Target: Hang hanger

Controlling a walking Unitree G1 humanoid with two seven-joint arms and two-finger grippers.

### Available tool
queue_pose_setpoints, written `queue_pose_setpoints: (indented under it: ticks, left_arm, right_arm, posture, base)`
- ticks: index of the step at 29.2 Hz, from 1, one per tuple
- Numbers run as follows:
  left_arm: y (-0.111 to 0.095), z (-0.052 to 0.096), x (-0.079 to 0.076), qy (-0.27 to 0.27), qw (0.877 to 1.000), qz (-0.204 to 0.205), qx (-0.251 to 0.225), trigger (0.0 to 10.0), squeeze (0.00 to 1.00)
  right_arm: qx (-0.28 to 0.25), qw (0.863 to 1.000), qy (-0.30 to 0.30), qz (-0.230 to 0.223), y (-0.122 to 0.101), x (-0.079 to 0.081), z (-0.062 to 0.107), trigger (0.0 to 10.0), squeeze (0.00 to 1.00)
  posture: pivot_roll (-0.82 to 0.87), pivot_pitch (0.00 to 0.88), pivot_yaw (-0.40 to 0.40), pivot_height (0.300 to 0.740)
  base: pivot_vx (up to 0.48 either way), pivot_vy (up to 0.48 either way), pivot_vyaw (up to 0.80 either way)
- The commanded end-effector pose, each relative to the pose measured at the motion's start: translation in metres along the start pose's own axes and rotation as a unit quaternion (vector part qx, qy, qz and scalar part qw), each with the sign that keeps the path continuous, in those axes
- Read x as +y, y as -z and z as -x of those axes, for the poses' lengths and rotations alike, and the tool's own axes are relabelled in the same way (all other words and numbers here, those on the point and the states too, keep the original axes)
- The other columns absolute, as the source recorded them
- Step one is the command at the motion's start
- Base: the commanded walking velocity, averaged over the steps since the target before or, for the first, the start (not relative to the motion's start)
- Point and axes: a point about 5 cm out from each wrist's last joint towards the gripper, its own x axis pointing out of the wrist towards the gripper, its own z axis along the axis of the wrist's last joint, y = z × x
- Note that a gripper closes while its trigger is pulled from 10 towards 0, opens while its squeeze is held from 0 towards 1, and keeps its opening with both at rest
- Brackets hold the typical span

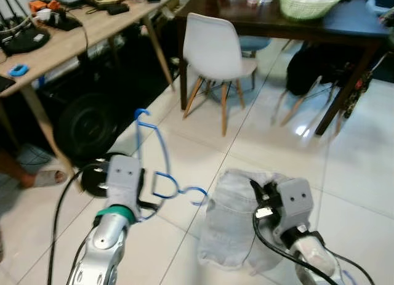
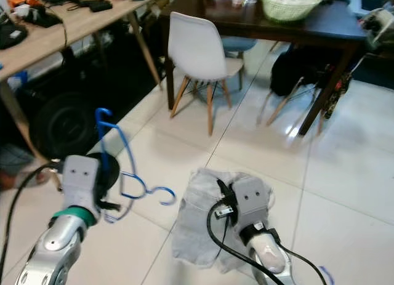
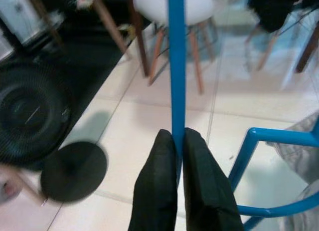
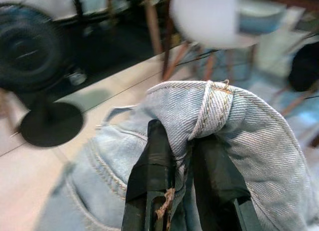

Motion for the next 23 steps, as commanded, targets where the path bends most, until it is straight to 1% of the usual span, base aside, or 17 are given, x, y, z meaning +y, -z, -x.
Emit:
queue_pose_setpoints:
  ticks: [1,5,15,18,20,21,23]
  left_arm:
    - [0.008,0.002,0.004,-0.006,1.000,-0.002,0.019,10.0,0.00]
    - [0.007,-0.002,0.001,-0.008,1.000,0.004,0.014,10.0,0.00]
    - [0.005,-0.002,0.000,-0.016,1.000,0.011,0.012,10.0,0.00]
    - [0.004,-0.003,0.001,-0.022,1.000,0.013,0.010,10.0,0.00]
    - [0.000,-0.004,0.004,-0.035,0.999,0.012,-0.002,10.0,0.00]
    - [0.000,-0.004,0.004,-0.035,0.999,0.012,-0.002,10.0,0.00]
    - [-0.002,-0.005,0.007,-0.051,0.999,0.004,-0.010,10.0,0.00]
  right_arm:
    - [-0.013,1.000,-0.001,-0.004,-0.003,0.004,0.001,10.0,0.00]
    - [-0.018,1.000,0.001,-0.002,-0.006,0.003,-0.003,10.0,0.00]
    - [-0.024,1.000,0.003,0.000,-0.009,0.001,-0.007,10.0,0.00]
    - [-0.030,1.000,0.005,-0.002,-0.011,0.001,-0.012,10.0,0.00]
    - [-0.043,0.999,0.013,-0.009,-0.016,0.002,-0.019,10.0,0.00]
    - [-0.043,0.999,0.013,-0.009,-0.016,0.002,-0.019,10.0,0.00]
    - [-0.051,0.998,0.023,-0.018,-0.019,0.002,-0.024,10.0,0.00]
  posture:
    - [-0.09,0.163,0.116,0.740]
    - [-0.10,0.151,0.099,0.740]
    - [-0.10,0.138,0.084,0.740]
    - [-0.10,0.128,0.080,0.740]
    - [-0.09,0.121,0.078,0.740]
    - [-0.09,0.121,0.078,0.740]
    - [-0.09,0.117,0.077,0.740]
  base:
    - [0.000,0.000,-0.79]
    - [0.000,0.000,-0.79]
    - [0.000,0.000,-0.79]
    - [0.000,0.000,-0.79]
    - [0.000,0.000,-0.79]
    - [0.000,0.000,-0.79]
    - [0.341,0.135,-0.79]
